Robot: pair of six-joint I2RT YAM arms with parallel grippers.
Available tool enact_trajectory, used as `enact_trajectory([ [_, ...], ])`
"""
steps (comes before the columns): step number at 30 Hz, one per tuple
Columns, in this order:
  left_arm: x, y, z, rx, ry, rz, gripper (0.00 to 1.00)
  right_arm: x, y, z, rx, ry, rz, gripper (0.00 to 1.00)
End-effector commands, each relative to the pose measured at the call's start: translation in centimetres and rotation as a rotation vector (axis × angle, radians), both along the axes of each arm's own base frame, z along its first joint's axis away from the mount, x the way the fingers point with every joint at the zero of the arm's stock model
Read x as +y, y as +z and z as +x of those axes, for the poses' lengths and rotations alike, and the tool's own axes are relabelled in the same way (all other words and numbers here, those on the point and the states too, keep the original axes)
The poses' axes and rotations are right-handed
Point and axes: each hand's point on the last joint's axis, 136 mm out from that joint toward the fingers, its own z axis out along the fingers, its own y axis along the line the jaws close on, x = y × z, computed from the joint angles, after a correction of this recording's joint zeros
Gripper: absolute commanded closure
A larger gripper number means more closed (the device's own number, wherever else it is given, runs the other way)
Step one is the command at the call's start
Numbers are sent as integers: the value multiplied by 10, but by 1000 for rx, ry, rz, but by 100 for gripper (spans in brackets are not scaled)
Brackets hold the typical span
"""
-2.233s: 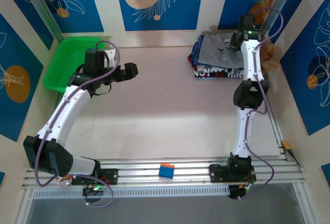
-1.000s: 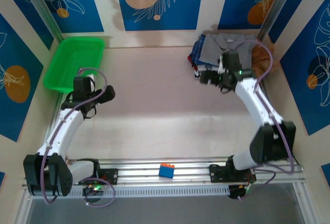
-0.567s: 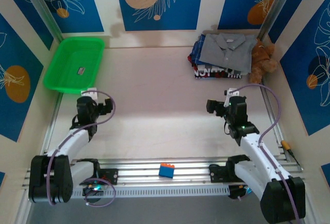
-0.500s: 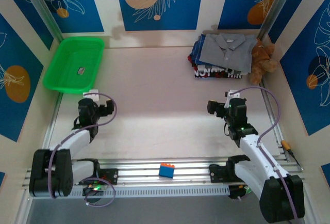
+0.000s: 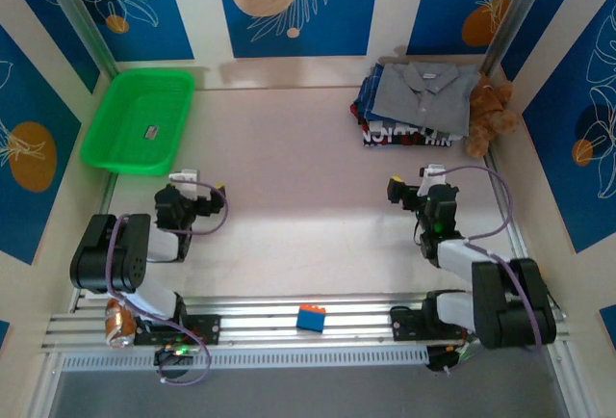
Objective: Fold and stack the long sleeve shirts
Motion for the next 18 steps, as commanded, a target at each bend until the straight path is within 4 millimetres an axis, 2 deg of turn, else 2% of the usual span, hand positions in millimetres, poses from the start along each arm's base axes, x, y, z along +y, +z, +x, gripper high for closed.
enact_trajectory([
  [1, -6, 21, 12, -71, -61, 4, 0, -6, 22, 19, -116, -2, -7, 1],
  [3, -7, 20, 14, -57, -70, 4, 0, -5, 7, 26, -90, 5, -10, 1],
  [5, -7, 19, 14, -48, -68, 2, 0, -12, -7, 40, -59, -36, 1, 1],
  [7, -6, 19, 15, -45, -64, 5, 0, -1, -14, 47, 49, 9, -28, 1],
  [9, -5, 18, 17, -36, -52, 15, 0, -2, -10, 48, 0, 18, -12, 1],
  [18, -6, 18, 17, -35, -48, 21, 0, 2, -11, 48, 19, 37, -25, 1],
])
